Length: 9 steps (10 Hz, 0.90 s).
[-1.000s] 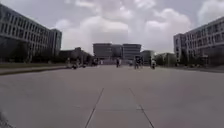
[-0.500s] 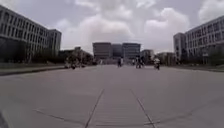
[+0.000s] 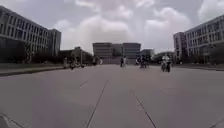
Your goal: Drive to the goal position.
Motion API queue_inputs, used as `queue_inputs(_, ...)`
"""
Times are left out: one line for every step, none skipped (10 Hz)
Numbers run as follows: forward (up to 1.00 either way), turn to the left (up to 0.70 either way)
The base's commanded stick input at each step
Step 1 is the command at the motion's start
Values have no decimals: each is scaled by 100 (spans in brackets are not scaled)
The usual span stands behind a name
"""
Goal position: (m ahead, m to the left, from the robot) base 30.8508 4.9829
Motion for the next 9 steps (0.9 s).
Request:
queue_inputs(70,0)
queue_inputs(70,0)
queue_inputs(70,0)
queue_inputs(70,0)
queue_inputs(70,0)
queue_inputs(70,0)
queue_inputs(70,0)
queue_inputs(70,0)
queue_inputs(70,-2)
